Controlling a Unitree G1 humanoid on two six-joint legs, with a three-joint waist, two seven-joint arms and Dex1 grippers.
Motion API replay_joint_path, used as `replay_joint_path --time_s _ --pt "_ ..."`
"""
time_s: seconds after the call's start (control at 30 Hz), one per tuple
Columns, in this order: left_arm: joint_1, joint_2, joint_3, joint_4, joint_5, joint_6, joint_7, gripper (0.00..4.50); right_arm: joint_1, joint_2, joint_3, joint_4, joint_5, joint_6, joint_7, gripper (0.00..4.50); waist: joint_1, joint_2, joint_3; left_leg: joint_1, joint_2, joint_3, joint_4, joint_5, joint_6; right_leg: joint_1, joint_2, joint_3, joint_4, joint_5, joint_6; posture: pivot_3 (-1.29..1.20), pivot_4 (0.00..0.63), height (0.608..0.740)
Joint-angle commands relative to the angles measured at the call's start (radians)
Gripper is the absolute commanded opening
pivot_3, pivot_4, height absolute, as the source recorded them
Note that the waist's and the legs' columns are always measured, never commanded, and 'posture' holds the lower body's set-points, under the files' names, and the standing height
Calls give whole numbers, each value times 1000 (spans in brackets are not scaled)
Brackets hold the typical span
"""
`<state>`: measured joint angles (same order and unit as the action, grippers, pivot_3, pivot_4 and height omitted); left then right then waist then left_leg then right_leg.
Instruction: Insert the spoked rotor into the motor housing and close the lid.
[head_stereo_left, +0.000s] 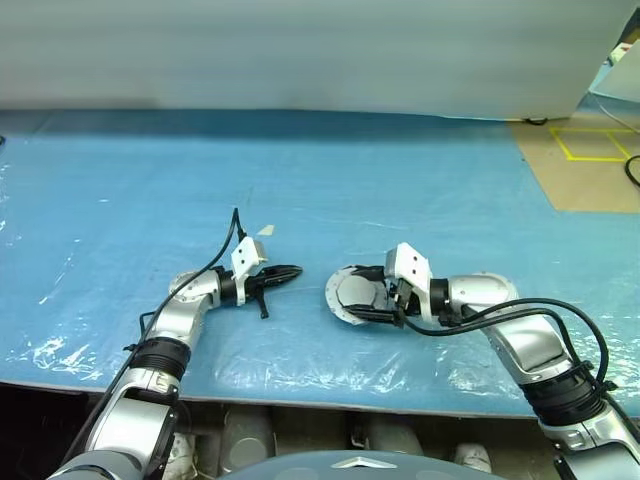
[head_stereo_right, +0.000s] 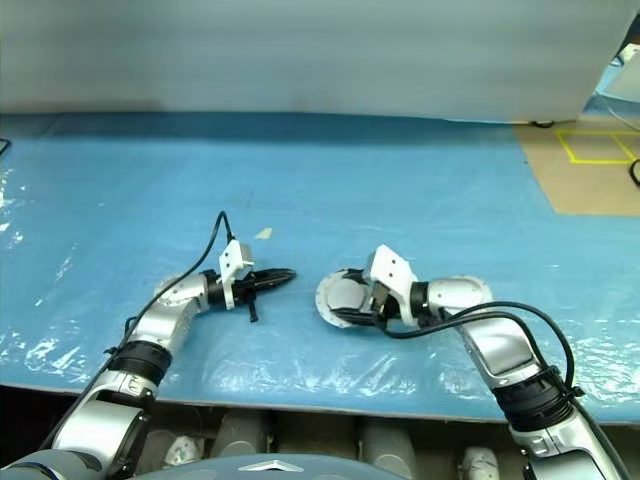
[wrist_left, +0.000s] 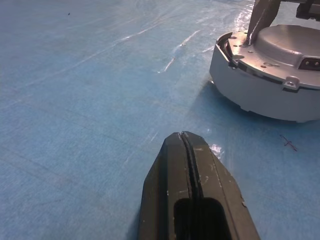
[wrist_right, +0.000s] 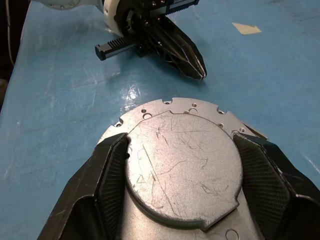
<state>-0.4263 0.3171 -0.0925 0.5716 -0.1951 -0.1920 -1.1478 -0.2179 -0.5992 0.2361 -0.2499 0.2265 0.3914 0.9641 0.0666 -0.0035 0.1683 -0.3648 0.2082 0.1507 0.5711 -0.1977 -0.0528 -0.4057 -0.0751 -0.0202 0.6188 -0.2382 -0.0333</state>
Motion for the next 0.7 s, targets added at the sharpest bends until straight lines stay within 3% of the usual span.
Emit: replay_joint_path --time_s 0.03,0.37,0.7 --pt "-4 1 -3 -5 -2 -11 -4 0 -6 -3 -6 8 -9 -90 18 2980 1 0 0 0 0 0 0 0 0 0 0 0 0 0 0 0 150 740" --pt "-3 0 -4 -4 -1 -10 -6 0 -54 -38 -21 71 -16 -160 83 2980 3 0 0 -1 0 0 0 0 1 -1 0 0 0 0 0 0 150 740" --pt "-1 -9 5 -36 -26 -6 -10 0 -8 37 -25 183 -7 -177 51 2980 2 0 0 -1 0 0 1 0 1 0 0 0 0 0 0 0 150 740"
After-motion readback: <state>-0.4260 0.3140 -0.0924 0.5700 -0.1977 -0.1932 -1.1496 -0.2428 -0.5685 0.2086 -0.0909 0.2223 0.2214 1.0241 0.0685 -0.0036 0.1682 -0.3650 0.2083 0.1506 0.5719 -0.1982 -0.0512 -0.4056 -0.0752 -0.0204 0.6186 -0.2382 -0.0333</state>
